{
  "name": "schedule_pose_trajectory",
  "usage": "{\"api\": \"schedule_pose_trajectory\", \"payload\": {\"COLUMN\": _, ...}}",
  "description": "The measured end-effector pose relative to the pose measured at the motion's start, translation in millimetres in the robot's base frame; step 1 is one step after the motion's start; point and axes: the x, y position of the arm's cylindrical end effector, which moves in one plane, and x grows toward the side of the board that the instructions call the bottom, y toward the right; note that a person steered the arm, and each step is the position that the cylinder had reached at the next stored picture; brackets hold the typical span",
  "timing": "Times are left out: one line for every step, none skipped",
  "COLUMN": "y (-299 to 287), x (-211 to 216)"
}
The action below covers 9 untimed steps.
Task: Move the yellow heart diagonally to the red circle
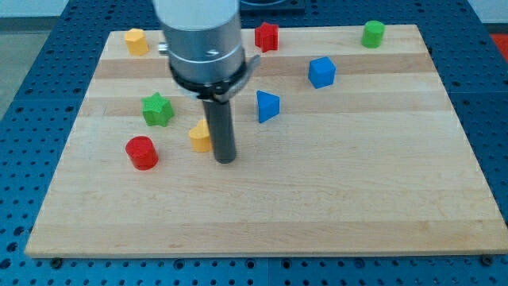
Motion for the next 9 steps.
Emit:
{"api": "schedule_pose_trajectory", "payload": {"y": 0, "x": 0}}
{"api": "schedule_pose_trajectory", "payload": {"y": 0, "x": -13}}
{"api": "schedule_pose_trajectory", "payload": {"y": -5, "x": -32}}
{"api": "schedule_pose_trajectory", "payload": {"y": -34, "x": -33}}
{"api": "schedule_pose_trajectory", "payload": {"y": -57, "x": -33}}
{"api": "schedule_pose_trajectory", "payload": {"y": -58, "x": -38}}
{"api": "schedule_pose_trajectory", "payload": {"y": -58, "x": -40}}
{"api": "schedule_pose_trajectory", "payload": {"y": -58, "x": -55}}
{"api": "schedule_pose_trajectory", "payload": {"y": -58, "x": -79}}
